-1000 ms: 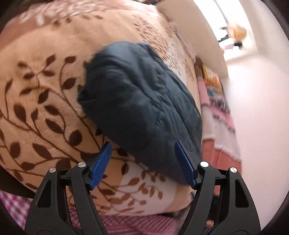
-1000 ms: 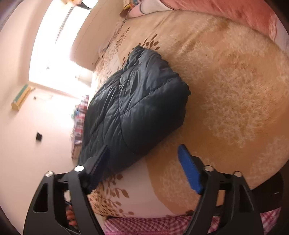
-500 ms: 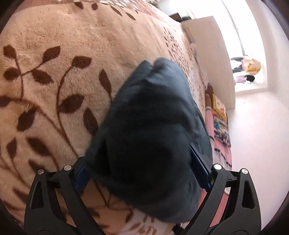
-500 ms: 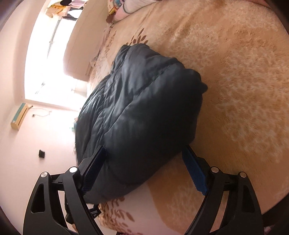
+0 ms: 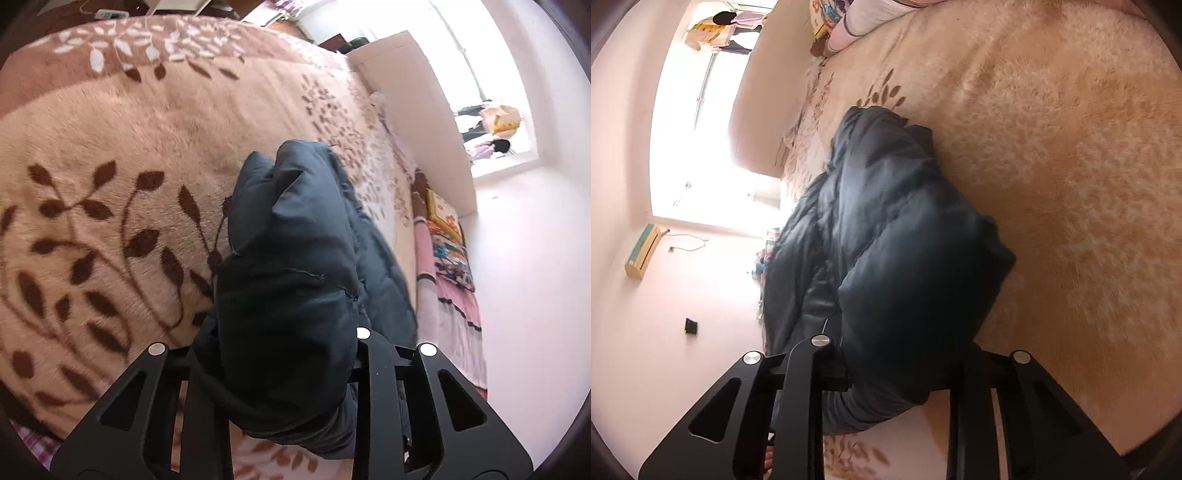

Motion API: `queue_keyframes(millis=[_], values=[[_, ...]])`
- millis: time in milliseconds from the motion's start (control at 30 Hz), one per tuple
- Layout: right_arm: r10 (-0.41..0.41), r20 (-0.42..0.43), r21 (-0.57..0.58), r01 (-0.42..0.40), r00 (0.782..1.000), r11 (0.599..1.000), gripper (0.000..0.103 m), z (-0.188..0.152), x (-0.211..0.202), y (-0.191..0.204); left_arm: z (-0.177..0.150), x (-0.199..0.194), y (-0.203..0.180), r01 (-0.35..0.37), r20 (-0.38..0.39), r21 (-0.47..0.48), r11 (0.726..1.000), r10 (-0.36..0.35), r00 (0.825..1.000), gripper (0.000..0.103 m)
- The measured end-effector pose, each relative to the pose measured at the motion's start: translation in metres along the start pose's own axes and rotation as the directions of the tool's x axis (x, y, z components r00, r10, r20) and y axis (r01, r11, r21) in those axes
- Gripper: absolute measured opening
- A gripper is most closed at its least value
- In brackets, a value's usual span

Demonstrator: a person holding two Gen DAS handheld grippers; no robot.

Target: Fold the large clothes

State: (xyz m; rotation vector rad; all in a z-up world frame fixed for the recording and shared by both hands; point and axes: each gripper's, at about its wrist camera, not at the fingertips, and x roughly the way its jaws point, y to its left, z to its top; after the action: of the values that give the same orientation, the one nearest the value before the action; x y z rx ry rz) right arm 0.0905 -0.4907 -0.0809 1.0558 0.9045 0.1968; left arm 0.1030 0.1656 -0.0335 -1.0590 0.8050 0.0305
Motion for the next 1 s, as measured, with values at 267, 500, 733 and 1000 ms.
queue_keyframes(millis=[267, 500, 733, 1000], values=[[-0.038, -0.069, -0.042, 0.036, 0.997, 0.999, 0.025, -0.042, -0.038, -0.016, -0.043, -0.059, 0.052, -0.014, -0.065, -0.014, 1.0, 0.013, 0.998, 0.026], [-0.108, -0.091, -0.084, 0.1, 0.99, 0.991, 0.032, -0.053, -0.04, -0.026, -0.062, -0.063, 0.07, -0.073, -0.069, 0.03, 0.997, 0.075, 0.995, 0.029], [-0.242, -0.075, -0.062, 0.237, 0.967, 0.969, 0.061, -0.055, -0.06, -0.028, -0.061, -0.064, 0.074, -0.081, -0.064, 0.026, 0.996, 0.083, 0.995, 0.033], [-0.372, 0.079, -0.398, 0.372, 0.925, 0.839, 0.011, -0.073, -0.118, 0.057, -0.068, -0.067, 0.069, -0.094, -0.035, 0.092, 0.991, 0.097, 0.995, 0.035]])
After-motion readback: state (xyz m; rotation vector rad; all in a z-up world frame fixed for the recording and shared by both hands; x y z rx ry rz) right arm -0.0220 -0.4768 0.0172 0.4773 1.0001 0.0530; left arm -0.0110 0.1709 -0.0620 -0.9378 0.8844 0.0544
